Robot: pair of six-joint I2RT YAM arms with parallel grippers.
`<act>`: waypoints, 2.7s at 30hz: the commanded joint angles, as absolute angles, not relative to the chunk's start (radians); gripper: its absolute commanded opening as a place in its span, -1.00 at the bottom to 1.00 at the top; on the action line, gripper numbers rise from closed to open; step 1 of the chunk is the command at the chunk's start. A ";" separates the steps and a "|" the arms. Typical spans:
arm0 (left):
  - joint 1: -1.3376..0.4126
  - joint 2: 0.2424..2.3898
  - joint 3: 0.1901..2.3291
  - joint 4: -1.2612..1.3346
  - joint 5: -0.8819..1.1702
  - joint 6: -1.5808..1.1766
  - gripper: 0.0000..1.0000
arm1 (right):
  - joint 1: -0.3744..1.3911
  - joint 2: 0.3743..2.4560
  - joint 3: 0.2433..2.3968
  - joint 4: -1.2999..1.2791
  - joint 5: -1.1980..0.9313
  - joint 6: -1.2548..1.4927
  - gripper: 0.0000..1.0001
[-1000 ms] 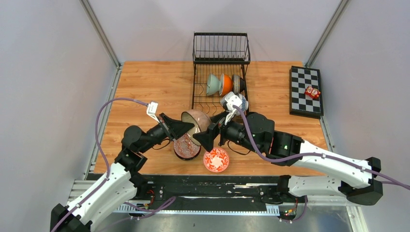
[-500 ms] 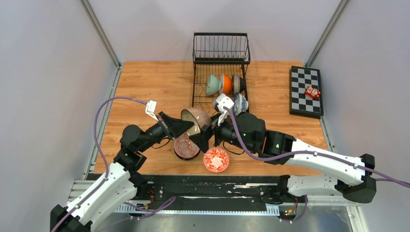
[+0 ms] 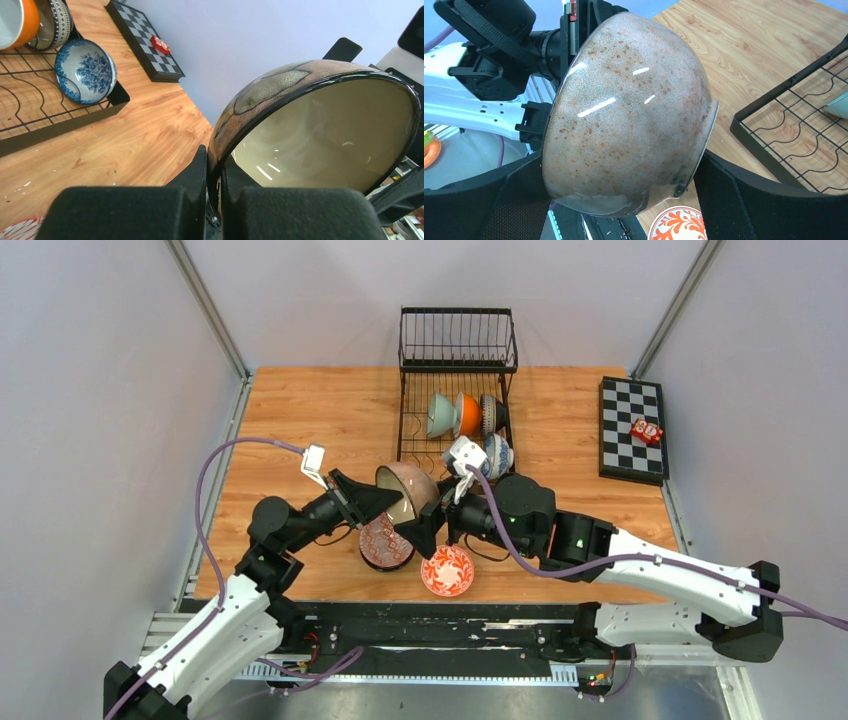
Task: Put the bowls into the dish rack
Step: Place the bowl in the dish rack.
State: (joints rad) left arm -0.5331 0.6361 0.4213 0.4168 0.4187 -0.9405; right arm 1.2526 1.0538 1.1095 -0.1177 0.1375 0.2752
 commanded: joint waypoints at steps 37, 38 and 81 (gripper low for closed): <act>-0.529 0.618 0.472 0.478 0.348 -0.933 -1.00 | 1.270 0.965 1.069 -0.040 0.096 0.263 0.73; -0.529 0.619 0.474 0.480 0.350 -0.933 -1.00 | 1.270 0.967 1.070 -0.039 0.095 0.263 0.74; -0.529 0.667 0.459 0.553 0.397 -0.980 -1.00 | 1.271 1.022 1.095 -0.018 0.102 0.243 -0.95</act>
